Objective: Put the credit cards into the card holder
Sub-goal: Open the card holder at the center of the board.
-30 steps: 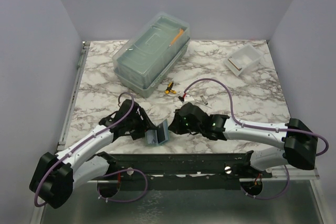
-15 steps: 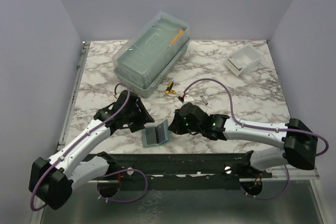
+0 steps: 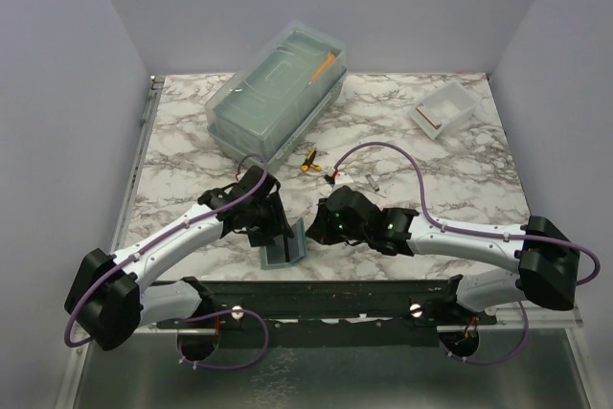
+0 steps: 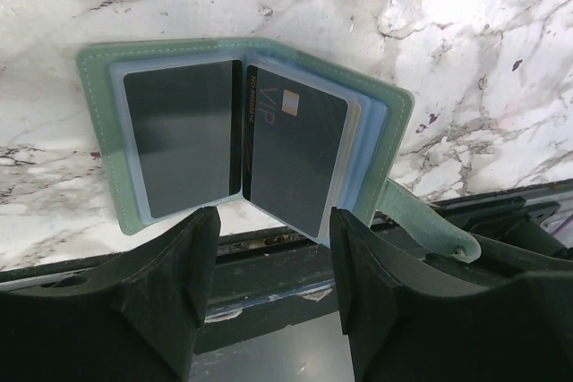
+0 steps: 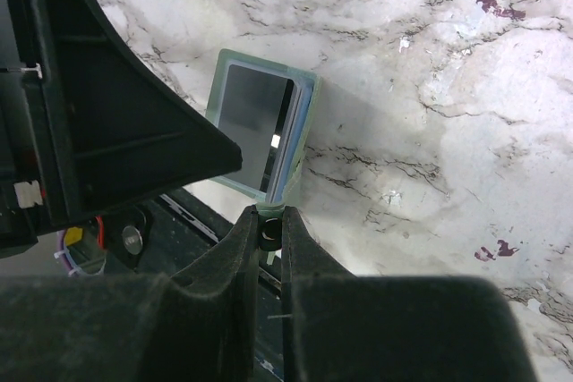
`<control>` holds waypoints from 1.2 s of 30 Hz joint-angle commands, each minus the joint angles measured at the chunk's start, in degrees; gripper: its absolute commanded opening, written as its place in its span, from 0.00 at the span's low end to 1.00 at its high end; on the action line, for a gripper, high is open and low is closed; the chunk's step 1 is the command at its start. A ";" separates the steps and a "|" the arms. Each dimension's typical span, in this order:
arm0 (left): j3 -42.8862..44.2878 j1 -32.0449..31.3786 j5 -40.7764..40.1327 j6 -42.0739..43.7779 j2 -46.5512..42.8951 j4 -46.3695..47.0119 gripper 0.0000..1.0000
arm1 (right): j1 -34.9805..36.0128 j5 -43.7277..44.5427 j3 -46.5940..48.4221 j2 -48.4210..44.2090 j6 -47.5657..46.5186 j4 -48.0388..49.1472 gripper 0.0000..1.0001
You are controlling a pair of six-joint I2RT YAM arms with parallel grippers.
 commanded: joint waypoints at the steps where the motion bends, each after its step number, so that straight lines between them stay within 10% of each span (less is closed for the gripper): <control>1: 1.62 -2.39 -2.70 0.55 1.42 0.30 0.58 | -0.25 -0.23 1.78 -0.29 -0.58 0.45 0.00; 36: -0.34 -6.12 -7.57 -0.14 6.53 3.71 0.63 | -0.23 0.01 -0.25 -2.01 0.53 1.13 0.00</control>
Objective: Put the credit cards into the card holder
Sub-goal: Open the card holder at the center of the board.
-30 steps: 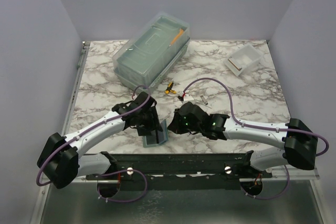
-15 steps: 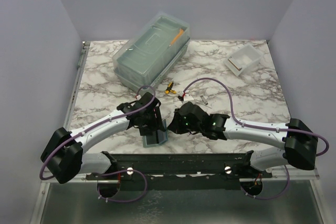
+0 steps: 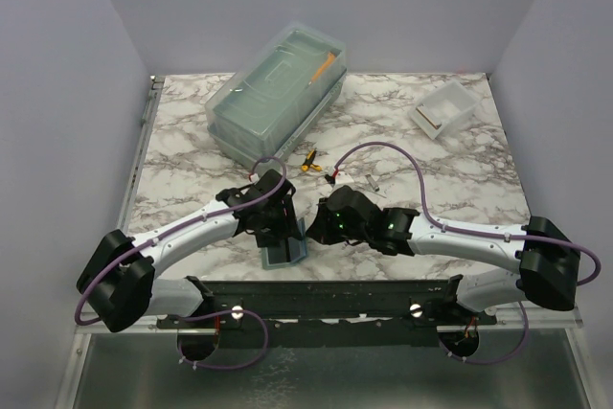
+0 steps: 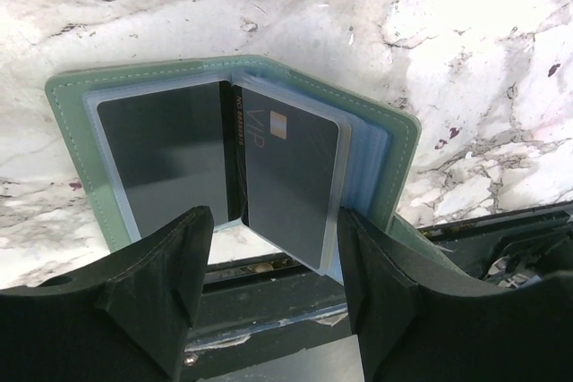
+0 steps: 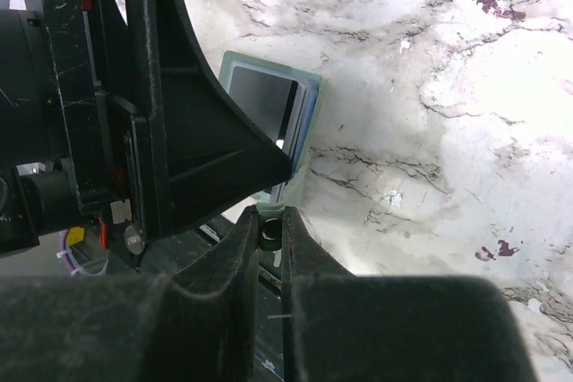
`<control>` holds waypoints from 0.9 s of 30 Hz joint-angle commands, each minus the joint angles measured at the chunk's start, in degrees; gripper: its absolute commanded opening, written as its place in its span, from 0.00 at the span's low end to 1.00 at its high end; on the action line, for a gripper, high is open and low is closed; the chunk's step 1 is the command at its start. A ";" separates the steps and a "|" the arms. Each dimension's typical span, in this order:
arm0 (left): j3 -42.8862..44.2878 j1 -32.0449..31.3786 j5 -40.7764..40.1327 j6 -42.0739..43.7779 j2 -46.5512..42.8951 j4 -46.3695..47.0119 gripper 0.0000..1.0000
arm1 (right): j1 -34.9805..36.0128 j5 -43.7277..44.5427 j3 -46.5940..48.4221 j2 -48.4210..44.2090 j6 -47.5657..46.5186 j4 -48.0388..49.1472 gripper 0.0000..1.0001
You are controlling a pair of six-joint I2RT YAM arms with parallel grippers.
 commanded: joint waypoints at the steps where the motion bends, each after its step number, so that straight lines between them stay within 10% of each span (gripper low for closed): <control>1: -1.75 -0.33 -3.06 -0.10 -0.32 0.59 0.62 | -0.24 0.11 -0.39 -1.86 0.62 1.13 0.00; 22: -0.10 -0.12 -13.42 -1.46 -7.43 -12.47 0.56 | -0.20 1.02 -1.07 -3.37 0.99 -0.01 0.00; 27: 1.72 -0.10 -4.31 1.68 -12.05 -4.95 0.61 | -0.22 0.66 -1.26 -3.26 1.10 0.43 0.00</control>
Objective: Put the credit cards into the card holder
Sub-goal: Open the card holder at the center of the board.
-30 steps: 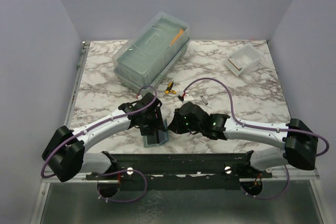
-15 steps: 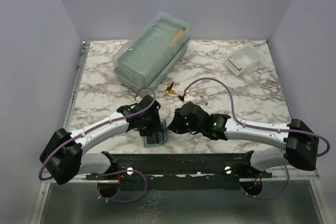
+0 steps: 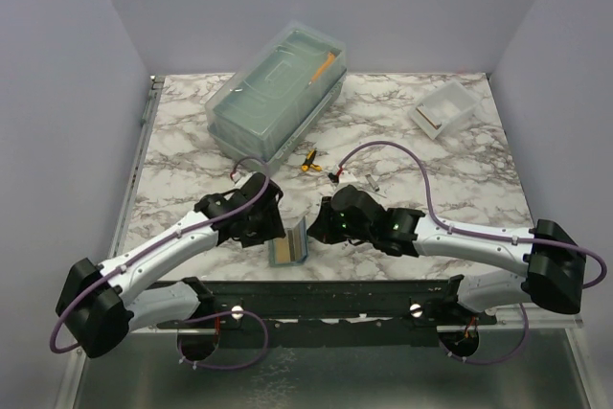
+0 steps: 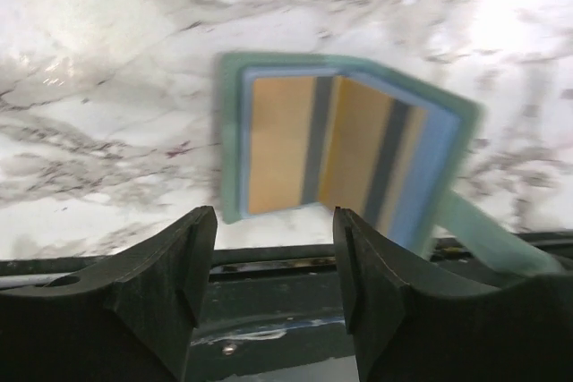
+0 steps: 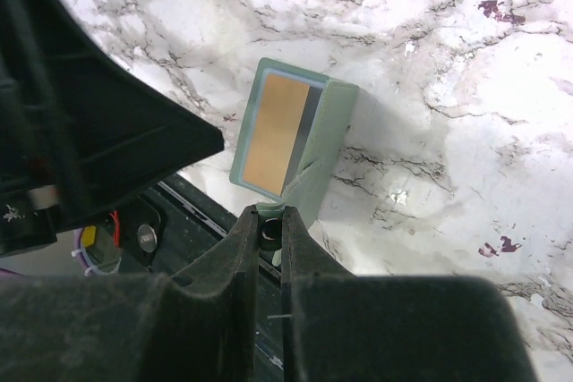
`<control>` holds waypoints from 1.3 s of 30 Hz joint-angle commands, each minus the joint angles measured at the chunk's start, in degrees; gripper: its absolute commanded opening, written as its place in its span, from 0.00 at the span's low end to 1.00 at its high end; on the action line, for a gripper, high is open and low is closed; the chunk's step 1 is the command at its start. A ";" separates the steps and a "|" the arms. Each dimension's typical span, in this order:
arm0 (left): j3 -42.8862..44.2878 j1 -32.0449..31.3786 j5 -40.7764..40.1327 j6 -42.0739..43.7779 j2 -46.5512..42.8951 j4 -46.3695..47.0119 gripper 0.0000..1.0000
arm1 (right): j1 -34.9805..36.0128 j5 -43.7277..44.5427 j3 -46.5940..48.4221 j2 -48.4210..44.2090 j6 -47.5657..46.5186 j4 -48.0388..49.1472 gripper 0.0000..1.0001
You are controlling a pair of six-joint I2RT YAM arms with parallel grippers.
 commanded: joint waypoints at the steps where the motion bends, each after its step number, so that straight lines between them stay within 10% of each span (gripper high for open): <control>1: 2.53 0.03 8.27 2.25 -3.18 6.74 0.61 | -0.24 0.63 -0.78 -1.07 0.52 0.45 0.00; 39: -3.38 0.08 14.79 2.08 9.19 21.02 0.57 | -0.33 -0.43 -3.58 -1.23 2.96 1.85 0.00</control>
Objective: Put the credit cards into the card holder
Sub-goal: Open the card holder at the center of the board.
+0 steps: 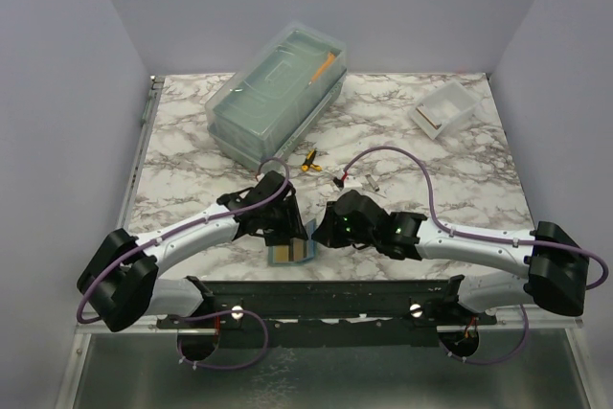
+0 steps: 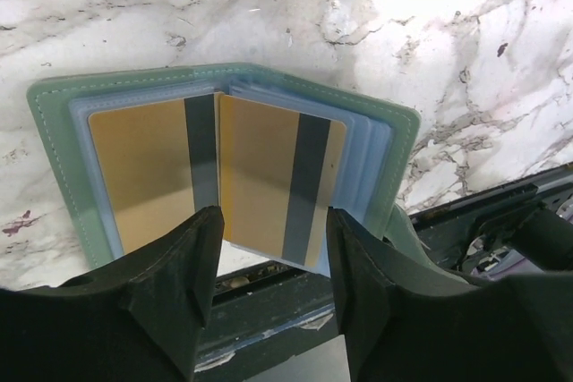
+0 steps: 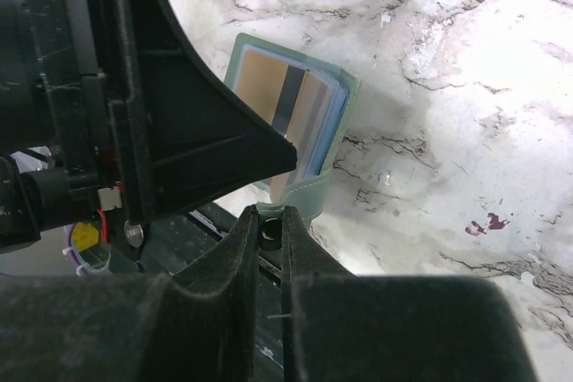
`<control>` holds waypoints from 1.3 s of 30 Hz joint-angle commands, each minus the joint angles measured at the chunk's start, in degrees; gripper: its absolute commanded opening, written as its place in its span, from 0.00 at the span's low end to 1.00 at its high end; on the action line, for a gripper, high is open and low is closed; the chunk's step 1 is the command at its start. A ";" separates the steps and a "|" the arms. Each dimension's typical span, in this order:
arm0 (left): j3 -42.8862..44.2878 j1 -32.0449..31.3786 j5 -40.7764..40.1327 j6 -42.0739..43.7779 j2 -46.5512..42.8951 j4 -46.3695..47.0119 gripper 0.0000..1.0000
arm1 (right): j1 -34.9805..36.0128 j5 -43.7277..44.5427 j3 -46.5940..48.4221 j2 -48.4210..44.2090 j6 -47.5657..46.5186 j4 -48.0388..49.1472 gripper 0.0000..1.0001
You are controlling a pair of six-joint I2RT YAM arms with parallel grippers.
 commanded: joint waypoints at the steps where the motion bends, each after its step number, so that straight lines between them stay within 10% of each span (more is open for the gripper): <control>1: -1.58 0.07 1.03 0.36 0.85 3.26 0.58 | -0.20 -0.43 -0.10 0.08 0.74 1.68 0.00; 39: -4.63 0.07 0.72 1.28 1.75 5.93 0.72 | -0.25 -0.43 0.49 0.18 0.43 1.44 0.00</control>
